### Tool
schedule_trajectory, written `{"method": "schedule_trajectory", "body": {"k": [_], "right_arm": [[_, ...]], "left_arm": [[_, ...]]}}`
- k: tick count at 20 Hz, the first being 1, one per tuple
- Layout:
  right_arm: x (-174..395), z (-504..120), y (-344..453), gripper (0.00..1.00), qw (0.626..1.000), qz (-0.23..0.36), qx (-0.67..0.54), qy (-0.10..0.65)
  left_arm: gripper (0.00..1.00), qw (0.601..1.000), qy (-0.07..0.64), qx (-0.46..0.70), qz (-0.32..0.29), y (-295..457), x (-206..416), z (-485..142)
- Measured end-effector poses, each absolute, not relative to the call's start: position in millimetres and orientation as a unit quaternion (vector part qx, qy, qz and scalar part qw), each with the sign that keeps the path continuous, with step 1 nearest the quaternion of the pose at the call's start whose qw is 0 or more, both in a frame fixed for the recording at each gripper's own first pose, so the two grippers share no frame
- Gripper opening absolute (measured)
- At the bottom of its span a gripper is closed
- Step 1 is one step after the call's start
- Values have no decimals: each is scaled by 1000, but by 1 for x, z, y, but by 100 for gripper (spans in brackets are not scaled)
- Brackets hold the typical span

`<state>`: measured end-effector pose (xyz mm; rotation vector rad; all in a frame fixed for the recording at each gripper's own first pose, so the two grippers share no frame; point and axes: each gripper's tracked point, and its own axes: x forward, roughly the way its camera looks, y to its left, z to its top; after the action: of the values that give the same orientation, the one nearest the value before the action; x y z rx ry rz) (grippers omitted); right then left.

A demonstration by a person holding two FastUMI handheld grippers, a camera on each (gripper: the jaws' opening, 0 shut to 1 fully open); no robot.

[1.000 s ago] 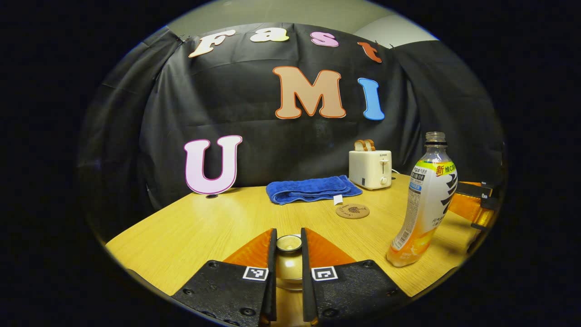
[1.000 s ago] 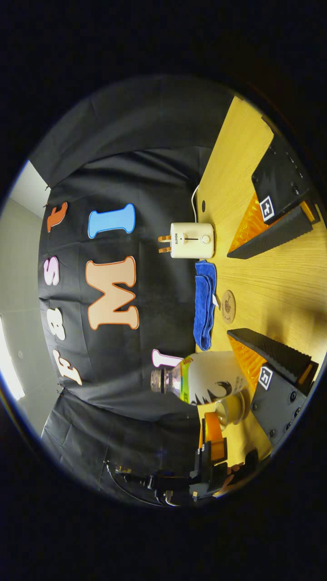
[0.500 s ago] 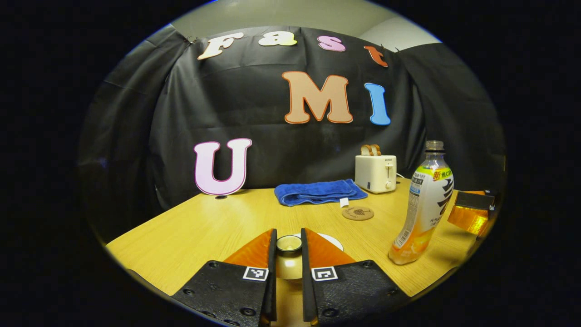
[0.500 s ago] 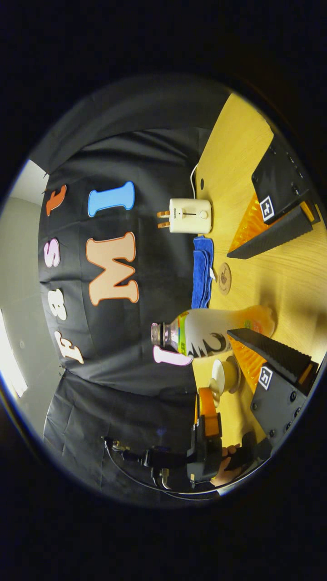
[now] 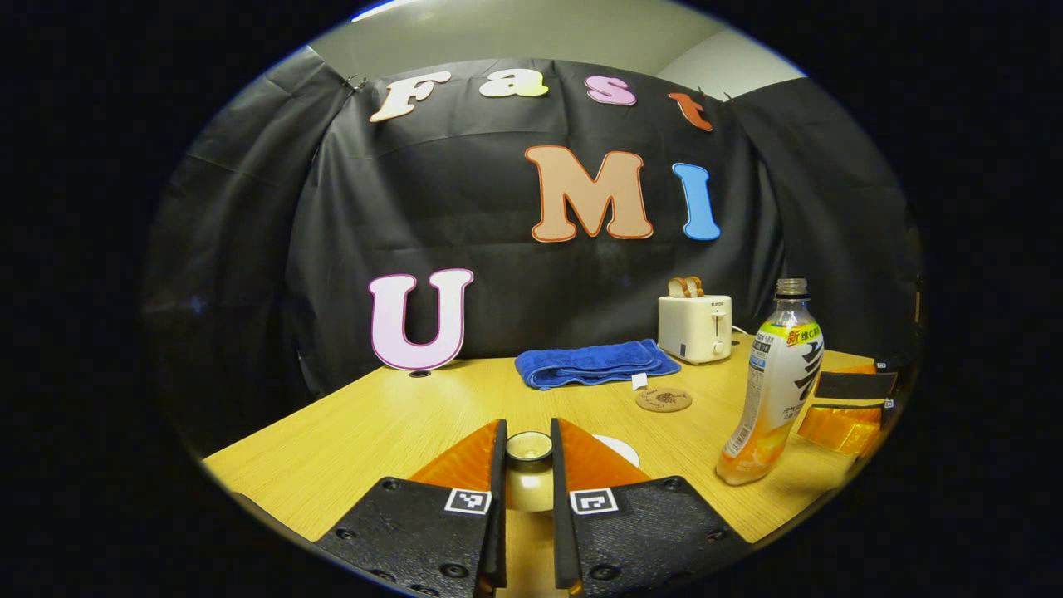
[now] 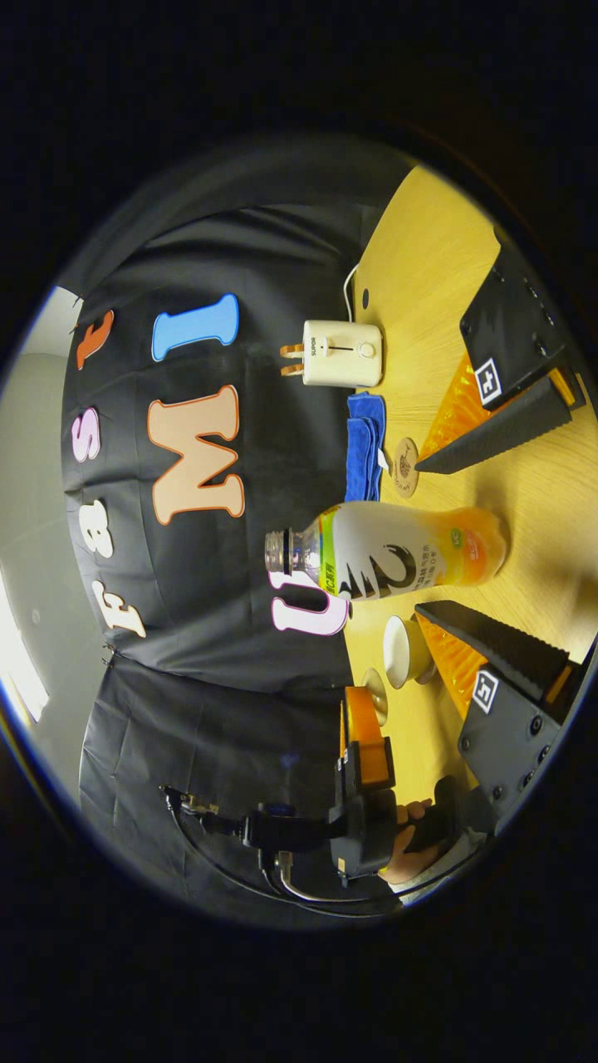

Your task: Open the teacup lid with one hand, grasp the water bottle and pour water into the teacup with the other hand; after pouring, place the water bottle on the coaster and then close the teacup lid.

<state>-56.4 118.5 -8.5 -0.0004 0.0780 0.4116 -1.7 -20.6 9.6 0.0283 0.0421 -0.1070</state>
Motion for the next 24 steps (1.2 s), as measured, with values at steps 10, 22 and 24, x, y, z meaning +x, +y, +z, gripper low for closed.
{"method": "schedule_trajectory", "body": {"k": [10,22,24], "right_arm": [[-39,-12,146,94,975,218,1,46],[-21,-21,148,72,979,192,-13,72],[-17,-21,147,70,979,192,-27,69]], "left_arm": [[19,999,20,-2,-47,-11,-5,12],[19,999,20,-9,-40,0,-7,10],[19,999,20,-9,-39,2,-7,10]]}}
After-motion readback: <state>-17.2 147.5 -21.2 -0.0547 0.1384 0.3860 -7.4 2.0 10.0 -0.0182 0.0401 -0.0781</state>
